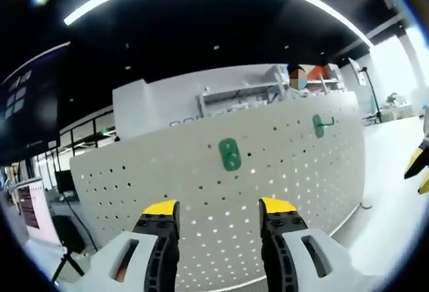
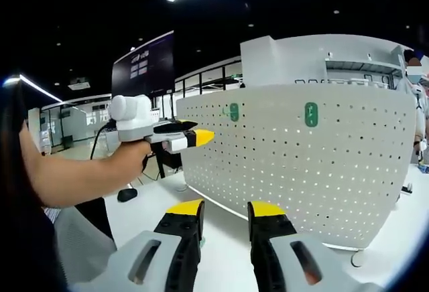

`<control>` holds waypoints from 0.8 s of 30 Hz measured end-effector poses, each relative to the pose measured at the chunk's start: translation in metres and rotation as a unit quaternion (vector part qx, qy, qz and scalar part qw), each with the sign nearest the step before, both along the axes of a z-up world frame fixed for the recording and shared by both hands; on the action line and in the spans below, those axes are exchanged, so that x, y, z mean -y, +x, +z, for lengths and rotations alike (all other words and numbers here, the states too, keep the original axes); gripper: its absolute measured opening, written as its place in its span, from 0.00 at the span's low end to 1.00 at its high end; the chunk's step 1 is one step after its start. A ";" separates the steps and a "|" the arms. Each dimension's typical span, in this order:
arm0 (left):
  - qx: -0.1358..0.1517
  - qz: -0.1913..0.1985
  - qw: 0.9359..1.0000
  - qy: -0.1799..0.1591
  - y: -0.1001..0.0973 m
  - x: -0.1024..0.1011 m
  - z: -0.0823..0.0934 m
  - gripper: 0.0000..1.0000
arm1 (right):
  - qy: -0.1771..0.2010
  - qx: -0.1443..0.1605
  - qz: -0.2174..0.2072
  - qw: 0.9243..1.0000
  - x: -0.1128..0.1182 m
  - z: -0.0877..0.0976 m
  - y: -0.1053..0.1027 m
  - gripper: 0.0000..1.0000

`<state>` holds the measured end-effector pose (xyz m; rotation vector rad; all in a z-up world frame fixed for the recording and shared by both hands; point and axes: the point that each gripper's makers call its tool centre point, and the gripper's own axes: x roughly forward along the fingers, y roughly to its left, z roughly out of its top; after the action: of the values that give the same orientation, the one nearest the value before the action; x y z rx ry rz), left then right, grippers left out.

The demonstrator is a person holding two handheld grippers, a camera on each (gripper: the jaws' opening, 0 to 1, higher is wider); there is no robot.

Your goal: Insert the hook assembly into the mounting plate slot until the hook locks in place.

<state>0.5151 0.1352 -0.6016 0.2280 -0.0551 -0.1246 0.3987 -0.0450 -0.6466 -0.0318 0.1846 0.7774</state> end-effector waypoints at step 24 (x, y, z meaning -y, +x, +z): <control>-0.028 -0.003 1.000 -0.009 -0.051 -0.020 -0.032 0.47 | -0.017 -0.023 0.044 0.999 -0.033 -0.022 -0.011 0.25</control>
<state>0.4644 0.1549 -0.6337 0.2053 -0.0018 -0.1370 0.3881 -0.0118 -0.6684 -0.0557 0.2408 0.8640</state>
